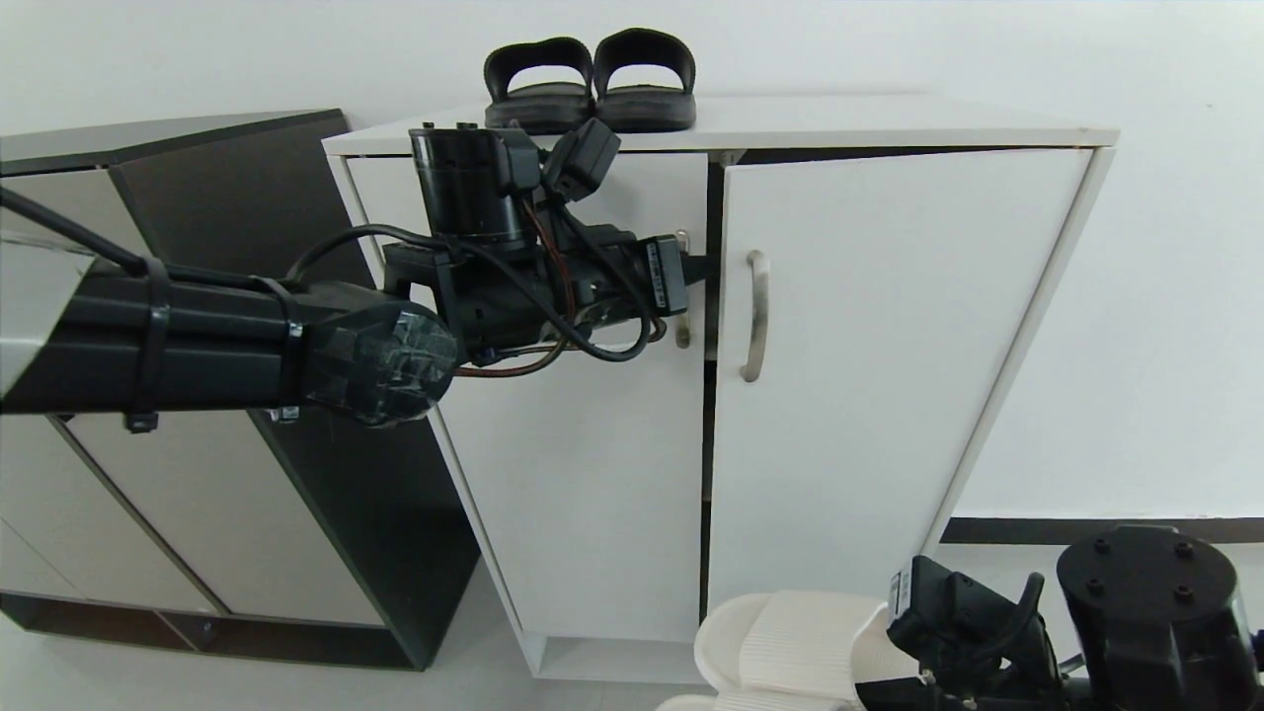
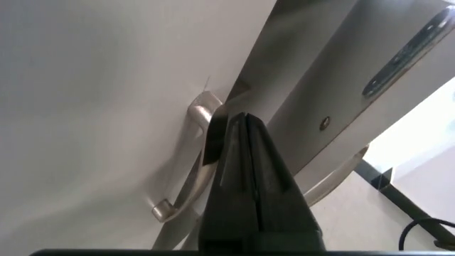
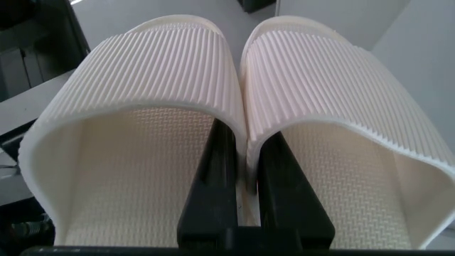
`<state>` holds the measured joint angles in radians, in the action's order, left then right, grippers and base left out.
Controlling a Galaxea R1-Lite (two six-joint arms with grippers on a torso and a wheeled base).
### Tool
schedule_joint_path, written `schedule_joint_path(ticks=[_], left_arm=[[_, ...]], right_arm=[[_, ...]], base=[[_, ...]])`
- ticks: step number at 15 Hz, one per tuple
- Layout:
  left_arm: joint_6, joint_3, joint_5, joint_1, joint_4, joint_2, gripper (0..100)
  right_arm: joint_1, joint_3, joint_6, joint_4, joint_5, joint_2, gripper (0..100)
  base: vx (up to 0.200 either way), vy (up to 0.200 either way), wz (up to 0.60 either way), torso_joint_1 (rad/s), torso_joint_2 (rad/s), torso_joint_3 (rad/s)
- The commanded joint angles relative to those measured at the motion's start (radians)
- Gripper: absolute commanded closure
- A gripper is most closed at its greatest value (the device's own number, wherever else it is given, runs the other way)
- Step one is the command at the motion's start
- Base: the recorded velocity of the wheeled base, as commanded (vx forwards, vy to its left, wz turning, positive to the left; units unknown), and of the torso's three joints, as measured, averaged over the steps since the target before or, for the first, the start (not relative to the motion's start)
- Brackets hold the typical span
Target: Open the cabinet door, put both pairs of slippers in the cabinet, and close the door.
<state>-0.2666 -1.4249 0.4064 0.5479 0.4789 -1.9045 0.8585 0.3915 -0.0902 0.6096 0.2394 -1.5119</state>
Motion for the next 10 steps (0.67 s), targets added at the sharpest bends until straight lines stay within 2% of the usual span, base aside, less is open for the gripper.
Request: schedule_joint_path(ticks=[1,3,7,8,10], left_arm=[[0.0,0.007,-0.006,0.001,0.001,-0.001,100],[0.001,0.026,-0.057,0.041,0.009,0.005,100],[0.029,0.152,-0.069,0.202,0.063,0.076,100],[0.035,0.164,-0.084,0.218,0.081,0.084,100],[0.035,0.164,-0.104,0.213,0.099,0.084,100]], right_arm=[[0.016,0.006,0.0,-0.007,0.0,0.01,100],[0.022,0.009,0.001,-0.007,0.0,0.013,100],[0.034,0.007,0.001,-0.007,0.0,0.013,100],[0.037,0.006,0.001,-0.007,0.0,0.018,100],[0.051,0.006,0.001,-0.007,0.0,0.03,100]], base=[[-0.2,0.0,0.0,0.007,0.0,0.002],[-0.2,0.0,0.0,0.007,0.01,-0.002],[-0.2,0.0,0.0,0.004,0.0,0.004],[-0.2,0.0,0.0,0.007,0.0,0.002],[-0.2,0.0,0.0,0.0,0.0,0.005]])
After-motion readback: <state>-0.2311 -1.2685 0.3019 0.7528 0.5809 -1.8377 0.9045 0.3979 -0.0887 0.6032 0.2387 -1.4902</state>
